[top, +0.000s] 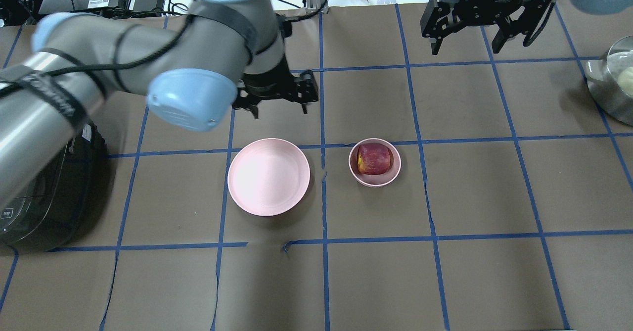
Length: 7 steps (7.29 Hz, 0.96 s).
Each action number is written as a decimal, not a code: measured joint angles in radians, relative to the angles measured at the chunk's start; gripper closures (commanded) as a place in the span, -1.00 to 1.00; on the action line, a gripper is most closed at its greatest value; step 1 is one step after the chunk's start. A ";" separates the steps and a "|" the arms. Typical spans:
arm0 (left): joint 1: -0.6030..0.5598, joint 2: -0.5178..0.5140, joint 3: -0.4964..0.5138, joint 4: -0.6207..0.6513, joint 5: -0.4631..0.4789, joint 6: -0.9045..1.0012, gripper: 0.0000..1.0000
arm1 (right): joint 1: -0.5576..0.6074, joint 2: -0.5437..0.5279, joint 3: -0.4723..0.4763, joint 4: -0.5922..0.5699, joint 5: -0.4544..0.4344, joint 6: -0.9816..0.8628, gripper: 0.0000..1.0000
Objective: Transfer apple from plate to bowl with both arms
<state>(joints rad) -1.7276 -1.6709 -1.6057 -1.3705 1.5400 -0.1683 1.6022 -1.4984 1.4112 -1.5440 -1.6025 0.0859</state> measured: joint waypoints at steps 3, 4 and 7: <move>0.134 0.069 0.046 -0.082 0.026 0.109 -1.00 | 0.001 0.001 0.005 -0.001 0.002 0.001 -1.00; 0.138 0.069 0.068 -0.114 0.053 0.113 -1.00 | 0.001 0.001 0.007 -0.001 0.001 0.001 -1.00; 0.139 0.067 0.079 -0.131 0.054 0.139 -1.00 | 0.001 0.001 0.008 -0.003 0.002 0.002 -1.00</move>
<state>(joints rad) -1.5890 -1.6037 -1.5268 -1.5015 1.5944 -0.0294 1.6035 -1.4976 1.4188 -1.5474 -1.6006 0.0874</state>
